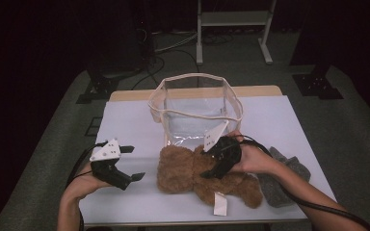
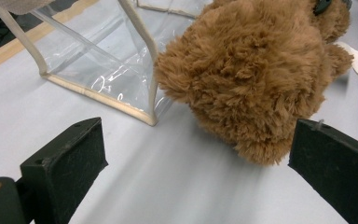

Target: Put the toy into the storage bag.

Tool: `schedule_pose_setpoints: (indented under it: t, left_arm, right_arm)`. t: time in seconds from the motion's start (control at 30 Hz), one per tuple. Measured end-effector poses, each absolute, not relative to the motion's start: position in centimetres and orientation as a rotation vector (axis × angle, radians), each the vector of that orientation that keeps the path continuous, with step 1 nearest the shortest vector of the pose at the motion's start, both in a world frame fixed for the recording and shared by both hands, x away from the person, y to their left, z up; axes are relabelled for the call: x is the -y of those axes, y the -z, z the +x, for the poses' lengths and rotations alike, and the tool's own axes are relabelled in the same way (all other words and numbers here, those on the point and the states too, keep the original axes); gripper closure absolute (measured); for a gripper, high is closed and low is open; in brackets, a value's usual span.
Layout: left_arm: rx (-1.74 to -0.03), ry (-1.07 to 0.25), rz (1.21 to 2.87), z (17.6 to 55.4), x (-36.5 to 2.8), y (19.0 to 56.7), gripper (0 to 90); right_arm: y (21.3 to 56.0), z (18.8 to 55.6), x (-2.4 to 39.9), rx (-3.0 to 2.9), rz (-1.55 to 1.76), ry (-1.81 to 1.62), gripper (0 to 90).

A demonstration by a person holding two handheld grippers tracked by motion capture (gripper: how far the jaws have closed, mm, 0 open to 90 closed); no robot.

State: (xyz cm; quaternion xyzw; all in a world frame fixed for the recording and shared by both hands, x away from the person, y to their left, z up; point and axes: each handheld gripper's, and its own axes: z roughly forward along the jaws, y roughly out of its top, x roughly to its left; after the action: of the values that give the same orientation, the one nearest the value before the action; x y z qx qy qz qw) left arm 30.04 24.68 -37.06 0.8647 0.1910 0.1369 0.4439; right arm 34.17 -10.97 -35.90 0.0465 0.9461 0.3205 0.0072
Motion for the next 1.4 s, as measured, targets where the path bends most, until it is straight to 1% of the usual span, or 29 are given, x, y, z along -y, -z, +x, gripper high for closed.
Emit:
schedule_pose_setpoints:
  t: [0.47,0.97,1.07,1.4]
  left_arm:
    - [-0.485,-0.333,2.142,30.1,-24.8,37.3,3.0]
    - [-0.493,-0.330,2.147,30.2,-25.0,37.4,3.0]
    - [-0.497,-0.328,2.142,30.2,-25.1,37.4,3.0]
    - [-0.502,-0.322,2.139,30.3,-25.1,37.5,3.0]
  right_arm:
    - [36.8,33.4,10.9,-2.978,0.111,-0.950,19.5]
    - [37.7,33.4,10.2,-2.920,0.126,-0.895,23.0]
    - [37.8,33.5,10.0,-2.915,0.133,-0.874,27.0]
    - [37.9,33.4,9.9,-2.900,0.097,-0.836,50.9]
